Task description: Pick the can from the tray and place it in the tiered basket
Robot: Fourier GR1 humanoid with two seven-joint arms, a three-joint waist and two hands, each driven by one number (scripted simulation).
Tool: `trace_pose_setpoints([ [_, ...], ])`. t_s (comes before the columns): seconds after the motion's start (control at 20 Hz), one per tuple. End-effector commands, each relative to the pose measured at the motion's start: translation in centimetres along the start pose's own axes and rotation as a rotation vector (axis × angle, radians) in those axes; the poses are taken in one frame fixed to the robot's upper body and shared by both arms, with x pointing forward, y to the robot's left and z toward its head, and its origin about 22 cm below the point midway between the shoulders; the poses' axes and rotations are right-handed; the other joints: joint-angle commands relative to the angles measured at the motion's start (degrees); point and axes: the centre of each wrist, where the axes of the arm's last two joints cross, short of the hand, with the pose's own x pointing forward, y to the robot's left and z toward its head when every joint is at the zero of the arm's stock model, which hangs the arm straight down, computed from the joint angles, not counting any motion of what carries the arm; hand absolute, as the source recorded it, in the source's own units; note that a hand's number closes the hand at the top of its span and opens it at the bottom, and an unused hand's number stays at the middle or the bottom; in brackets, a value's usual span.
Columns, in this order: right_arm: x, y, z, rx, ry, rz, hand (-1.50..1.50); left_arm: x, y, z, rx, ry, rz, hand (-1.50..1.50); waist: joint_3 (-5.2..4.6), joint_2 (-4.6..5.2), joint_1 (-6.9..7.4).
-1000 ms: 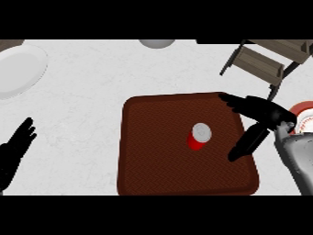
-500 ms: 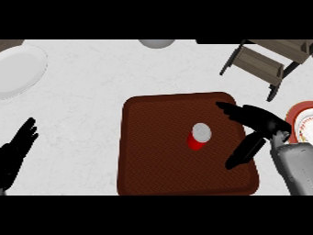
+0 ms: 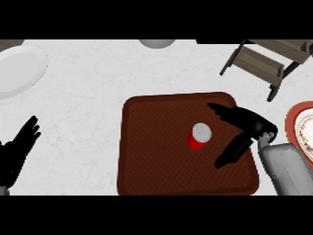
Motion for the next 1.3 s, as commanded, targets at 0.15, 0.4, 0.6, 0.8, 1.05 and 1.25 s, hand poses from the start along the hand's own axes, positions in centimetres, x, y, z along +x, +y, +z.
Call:
trace_pose_setpoints([
  [0.15, 2.8, 0.4, -2.5, 0.0, -0.004, -0.017, -1.5, -0.2, 1.0, 0.2, -0.011, -0.018, 0.01, 0.0, 0.0, 0.03, 0.17],
  [0.4, -0.2, 2.0, -4.2, 0.014, 0.003, -0.03, -1.5, 0.3, 0.5, -0.6, -0.004, 0.006, -0.005, 0.0, 0.01, 0.05, 0.08],
  [0.6, -0.3, 3.2, -5.0, 0.006, 0.001, -0.029, -1.5, -0.3, 0.6, -0.4, -0.015, 0.003, 0.01, 0.0, 0.01, 0.03, 0.03],
  [0.8, 0.6, 5.0, -3.7, 0.027, 0.0, -0.006, -1.5, 0.4, -0.7, 0.0, -0.002, 0.008, 0.006, 0.0, 0.01, -0.04, -0.1],
  [1.05, 0.7, 5.0, -6.4, 0.06, -0.099, 0.057, 1.5, 0.8, -0.9, -0.7, -0.024, -0.016, 0.004, 0.0, 0.03, 0.11, 0.32],
  [1.25, 2.8, 6.4, -5.1, -0.032, -0.156, 0.007, 1.5, -0.2, 0.8, 0.8, -0.003, -0.005, 0.004, 0.0, 0.0, -0.03, 0.07],
])
